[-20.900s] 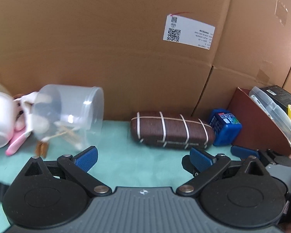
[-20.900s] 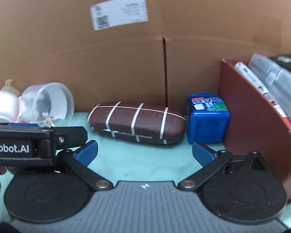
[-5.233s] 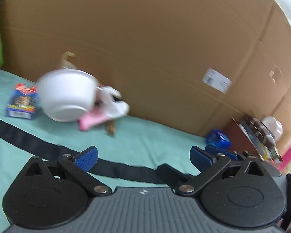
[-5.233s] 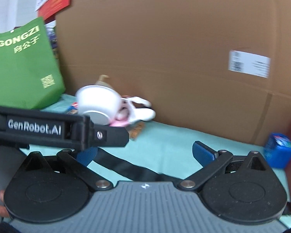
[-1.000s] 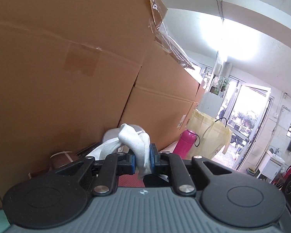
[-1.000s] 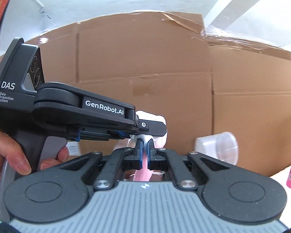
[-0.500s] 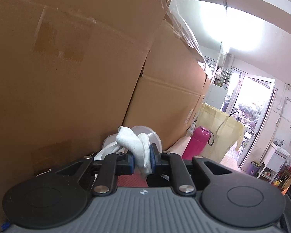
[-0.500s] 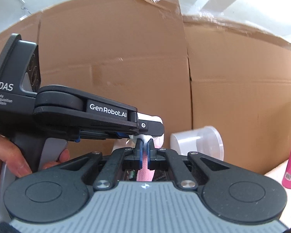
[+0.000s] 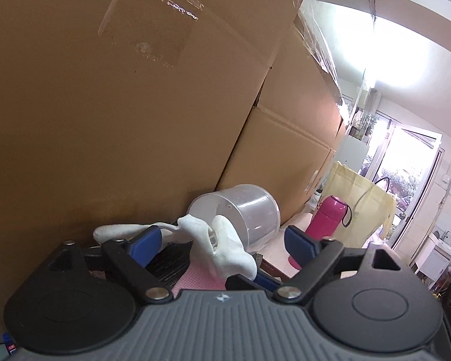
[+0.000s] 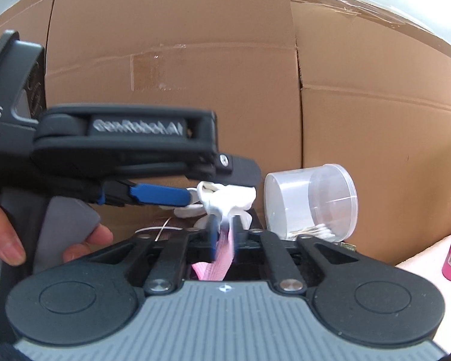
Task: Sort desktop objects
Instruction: 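Carry the pink cloth with the left tool and release it into the maroon box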
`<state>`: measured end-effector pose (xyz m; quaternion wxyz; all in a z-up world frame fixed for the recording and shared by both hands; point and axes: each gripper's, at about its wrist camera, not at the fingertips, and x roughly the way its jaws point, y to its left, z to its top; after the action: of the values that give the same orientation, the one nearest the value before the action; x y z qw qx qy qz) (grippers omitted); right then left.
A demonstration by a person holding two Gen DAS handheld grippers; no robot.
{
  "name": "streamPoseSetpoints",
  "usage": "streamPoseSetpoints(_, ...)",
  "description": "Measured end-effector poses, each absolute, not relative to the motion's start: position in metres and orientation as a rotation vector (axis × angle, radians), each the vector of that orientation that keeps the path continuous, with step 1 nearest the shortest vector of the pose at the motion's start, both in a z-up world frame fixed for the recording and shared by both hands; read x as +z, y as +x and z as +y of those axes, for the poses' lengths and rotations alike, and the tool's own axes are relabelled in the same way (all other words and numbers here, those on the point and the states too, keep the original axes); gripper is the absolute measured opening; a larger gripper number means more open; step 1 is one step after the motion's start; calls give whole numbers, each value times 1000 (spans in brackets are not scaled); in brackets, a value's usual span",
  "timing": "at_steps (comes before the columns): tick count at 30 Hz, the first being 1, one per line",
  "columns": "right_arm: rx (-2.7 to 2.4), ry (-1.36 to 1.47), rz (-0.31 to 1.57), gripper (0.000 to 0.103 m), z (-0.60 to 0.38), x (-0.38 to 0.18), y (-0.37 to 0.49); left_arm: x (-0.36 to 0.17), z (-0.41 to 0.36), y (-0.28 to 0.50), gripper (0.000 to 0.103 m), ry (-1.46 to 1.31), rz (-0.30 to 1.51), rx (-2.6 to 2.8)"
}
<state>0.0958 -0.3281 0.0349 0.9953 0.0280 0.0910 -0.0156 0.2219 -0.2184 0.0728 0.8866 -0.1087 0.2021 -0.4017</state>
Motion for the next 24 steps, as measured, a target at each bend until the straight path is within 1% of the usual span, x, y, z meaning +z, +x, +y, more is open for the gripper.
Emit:
streamPoseSetpoints(1, -35, 51, 181, 49, -327, 35, 94, 73, -217, 220, 101, -227, 419, -833)
streamPoseSetpoints(2, -44, 46, 172, 58, -327, 34, 93, 74, -214, 218, 102, -227, 420, -832)
streamPoseSetpoints(4, -68, 30, 146, 85, -322, 32, 88, 74, -210, 215, 103, -227, 427, -830)
streamPoseSetpoints(5, -89, 18, 134, 87, -320, 31, 86, 74, -208, 213, 103, -226, 435, -827)
streamPoseSetpoints(6, -104, 5, 128, 92, -319, 31, 85, 74, -205, 211, 103, -226, 446, -824)
streamPoseSetpoints(8, -99, -2, 126, 93, -318, 31, 81, 73, -199, 207, 103, -238, 466, -816)
streamPoseSetpoints(12, -96, 14, 138, 102, -317, 31, 77, 69, -186, 194, 103, -258, 476, -806)
streamPoseSetpoints(18, -79, 21, 153, 101, -307, 26, 66, 56, -164, 162, 103, -262, 447, -753)
streamPoseSetpoints(24, -47, 3, 162, 101, -280, 29, 36, 41, -131, 124, 103, -310, 447, -732)
